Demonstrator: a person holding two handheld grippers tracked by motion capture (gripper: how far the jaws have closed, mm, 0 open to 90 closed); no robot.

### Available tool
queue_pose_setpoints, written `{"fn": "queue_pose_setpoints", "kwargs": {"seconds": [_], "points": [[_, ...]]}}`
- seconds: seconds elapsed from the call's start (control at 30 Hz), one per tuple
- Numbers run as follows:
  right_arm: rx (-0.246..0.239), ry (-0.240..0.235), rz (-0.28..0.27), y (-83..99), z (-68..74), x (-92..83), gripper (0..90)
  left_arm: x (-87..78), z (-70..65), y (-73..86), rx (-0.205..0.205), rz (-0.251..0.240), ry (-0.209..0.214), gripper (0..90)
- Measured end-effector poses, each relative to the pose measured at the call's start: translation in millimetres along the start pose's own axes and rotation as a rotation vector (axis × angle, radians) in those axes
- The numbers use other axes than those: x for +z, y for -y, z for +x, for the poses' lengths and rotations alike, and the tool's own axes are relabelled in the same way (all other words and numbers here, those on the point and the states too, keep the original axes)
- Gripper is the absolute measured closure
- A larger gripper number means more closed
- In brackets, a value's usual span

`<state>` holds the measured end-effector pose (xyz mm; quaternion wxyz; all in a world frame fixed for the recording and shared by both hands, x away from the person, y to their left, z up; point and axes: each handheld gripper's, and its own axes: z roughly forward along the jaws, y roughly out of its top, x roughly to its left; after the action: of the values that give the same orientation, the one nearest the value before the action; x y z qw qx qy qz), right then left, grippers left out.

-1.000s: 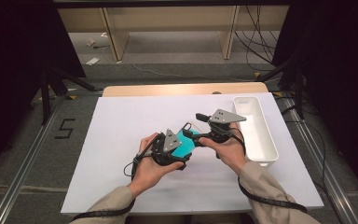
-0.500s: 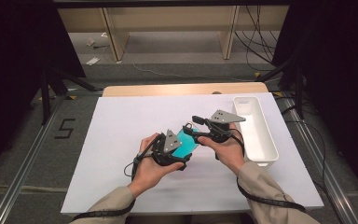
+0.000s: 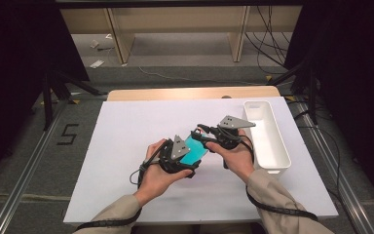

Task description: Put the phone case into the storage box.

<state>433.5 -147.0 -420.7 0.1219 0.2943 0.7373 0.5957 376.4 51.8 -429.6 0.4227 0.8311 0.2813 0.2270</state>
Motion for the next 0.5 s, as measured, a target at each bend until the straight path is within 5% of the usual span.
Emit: {"fn": "queue_pose_setpoints", "kwargs": {"seconds": [0.23,0.5], "points": [[0.022,-0.007,-0.005,-0.2,-0.2,-0.5,62.5,-0.1,-0.4,0.1,-0.002,-0.004,0.0,16.9],[0.1,-0.023,-0.03,-0.6,0.5,-1.4,69.4,1.8,0.8,1.3,0.018,-0.005,-0.004,16.9]]}}
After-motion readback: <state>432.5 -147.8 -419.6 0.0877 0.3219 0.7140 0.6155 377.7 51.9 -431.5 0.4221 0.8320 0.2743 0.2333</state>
